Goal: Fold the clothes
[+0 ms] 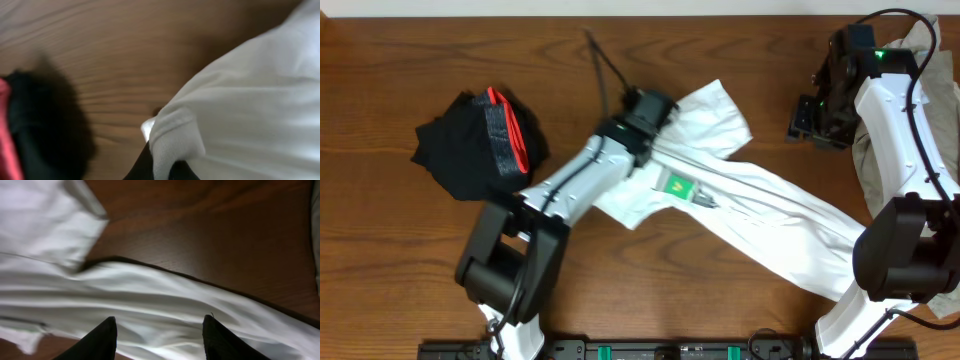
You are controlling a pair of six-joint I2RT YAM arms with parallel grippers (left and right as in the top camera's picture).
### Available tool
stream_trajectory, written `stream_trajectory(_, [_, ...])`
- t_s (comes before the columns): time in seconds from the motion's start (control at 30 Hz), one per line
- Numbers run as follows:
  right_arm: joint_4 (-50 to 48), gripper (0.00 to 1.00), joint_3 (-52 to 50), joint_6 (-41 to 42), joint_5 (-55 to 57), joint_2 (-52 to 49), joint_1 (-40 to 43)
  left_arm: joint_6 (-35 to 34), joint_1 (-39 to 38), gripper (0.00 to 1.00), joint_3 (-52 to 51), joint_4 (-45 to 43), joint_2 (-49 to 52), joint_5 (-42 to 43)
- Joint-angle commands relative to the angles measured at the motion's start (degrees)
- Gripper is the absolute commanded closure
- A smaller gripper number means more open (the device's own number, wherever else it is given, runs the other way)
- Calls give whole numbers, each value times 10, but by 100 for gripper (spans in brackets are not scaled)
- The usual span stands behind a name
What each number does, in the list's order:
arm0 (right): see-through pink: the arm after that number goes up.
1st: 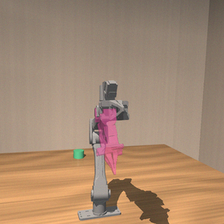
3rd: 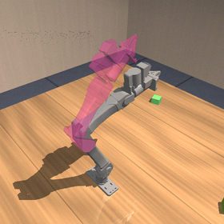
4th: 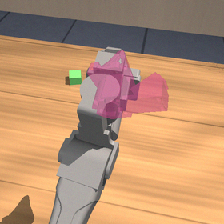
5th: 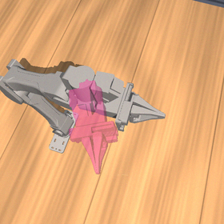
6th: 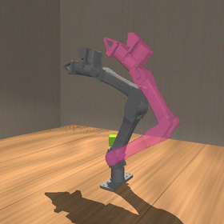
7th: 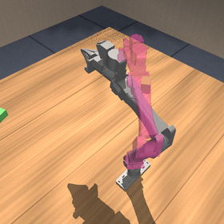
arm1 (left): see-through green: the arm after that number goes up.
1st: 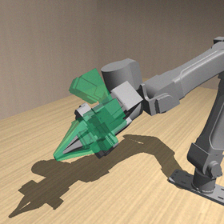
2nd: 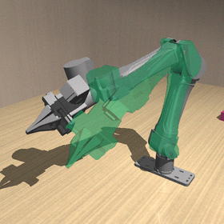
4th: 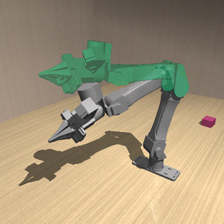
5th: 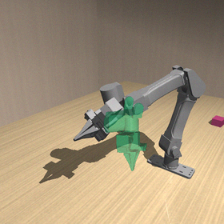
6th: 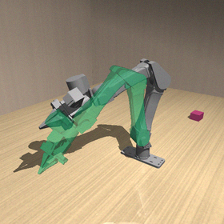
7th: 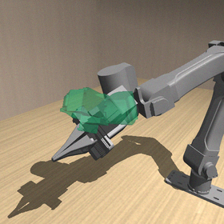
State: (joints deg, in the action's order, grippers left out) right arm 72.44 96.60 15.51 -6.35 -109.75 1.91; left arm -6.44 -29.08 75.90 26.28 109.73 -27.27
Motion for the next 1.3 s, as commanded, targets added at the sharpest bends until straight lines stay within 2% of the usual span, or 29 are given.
stream_trajectory(0.0, [0, 47, -30, -19, 5, 10, 2, -75, 61, 94, 9, -3, -10, -51])
stream_trajectory(0.2, [-71, 49, -130, -26, -2, 10, 3, -85, 139, 92, 9, 4, -10, 70])
stream_trajectory(0.27, [-105, 51, -169, -46, -26, 10, 3, -85, 149, 87, 9, 9, -10, 81])
stream_trajectory(0.33, [-137, 48, -203, -61, -38, 10, 3, -84, 153, 83, 9, 15, -10, 82])
stream_trajectory(0.5, [-195, 41, -252, -75, -38, 10, 3, -82, 152, 57, 9, 23, -10, 82])
stream_trajectory(0.57, [-217, 49, -265, -75, -49, 10, 2, -82, 152, 52, 9, 28, -10, 82])
stream_trajectory(0.67, [-235, 73, -283, -75, -55, 10, -3, -82, 152, 48, 9, 37, -12, 82])
stream_trajectory(0.77, [-244, 74, -299, -75, -55, 10, -11, -82, 152, 47, 9, 42, -22, 82])
stream_trajectory(0.9, [-268, 89, -323, -74, -54, 10, -17, -82, 152, 43, 9, 45, -52, 83])
stream_trajectory(0.93, [-281, 97, -329, -74, -54, 10, -17, -82, 152, 43, 9, 46, -63, 85])
stream_trajectory(1.1, [-319, 99, -304, -74, -24, 13, -4, -82, 152, 39, 9, 68, -125, 89])
stream_trajectory(1.27, [-313, 99, -189, -75, -25, 15, 24, -82, 152, 38, 9, 103, -185, 111])
